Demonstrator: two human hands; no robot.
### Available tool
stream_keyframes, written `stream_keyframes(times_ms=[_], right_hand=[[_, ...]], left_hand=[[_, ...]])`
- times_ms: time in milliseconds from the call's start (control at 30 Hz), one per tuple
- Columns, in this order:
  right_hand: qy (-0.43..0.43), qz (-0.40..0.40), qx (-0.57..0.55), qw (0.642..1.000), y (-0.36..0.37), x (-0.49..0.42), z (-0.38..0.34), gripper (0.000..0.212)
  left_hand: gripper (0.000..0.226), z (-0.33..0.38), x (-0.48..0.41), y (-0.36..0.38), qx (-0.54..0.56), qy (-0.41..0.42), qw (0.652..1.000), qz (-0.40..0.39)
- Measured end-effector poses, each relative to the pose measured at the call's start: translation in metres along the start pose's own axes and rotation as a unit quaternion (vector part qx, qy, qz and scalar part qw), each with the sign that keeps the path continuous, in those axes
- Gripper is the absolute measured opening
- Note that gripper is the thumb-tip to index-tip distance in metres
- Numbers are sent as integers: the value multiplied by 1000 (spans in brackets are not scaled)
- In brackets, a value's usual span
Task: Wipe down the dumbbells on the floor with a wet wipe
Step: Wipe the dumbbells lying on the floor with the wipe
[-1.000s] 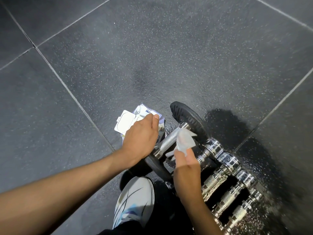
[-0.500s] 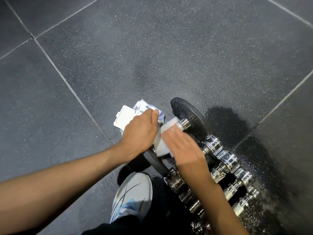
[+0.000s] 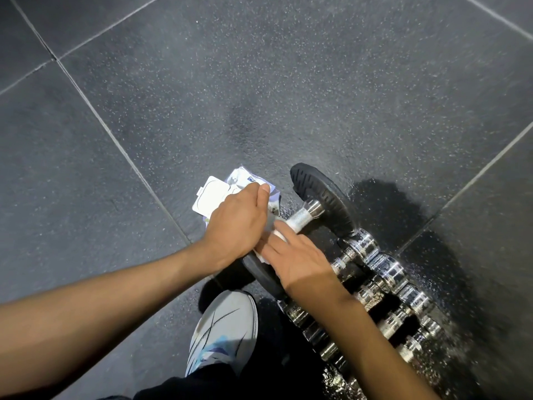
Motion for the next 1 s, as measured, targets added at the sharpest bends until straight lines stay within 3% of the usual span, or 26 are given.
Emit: stream_keyframes(times_ms=[67, 200, 367, 567, 700, 800, 933, 1000], right_hand=[[3, 6, 10, 1000, -3, 0, 10, 58], [133, 4, 5, 991, -10, 8, 50, 65], [5, -23, -64, 998, 1, 17, 1, 85], [125, 38, -79, 988, -13, 31, 32, 78], [44, 31, -123, 991, -6, 35, 4, 90], [48, 46, -135, 989, -7, 45, 6, 88], [149, 125, -203, 960, -14, 63, 8, 76], [228, 109, -315, 915, -10, 69, 6, 71]], left_hand=[[43, 0, 1, 1, -3, -1, 1000, 0], [40, 2, 3, 1, -2, -5, 1000, -4], [40, 1, 2, 1, -3, -2, 1000, -1], [40, 4, 3, 0, 0, 0, 1000, 3], [42, 1, 2, 0, -4, 0, 1000, 5], [43, 2, 3, 0, -4, 3, 1000, 4], [43, 1, 2, -1, -2, -2, 1000, 5], [43, 0, 1, -1, -2, -4, 1000, 4]])
Point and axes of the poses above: each hand's wrist, its own x-axis away from the middle knuckle, its own y-axis out of the palm, z = x × y, the point moved 9 cm from there along -x, towards the middle knuckle, and after that the axes turned 14 degrees about x, right-handed, at the moved point
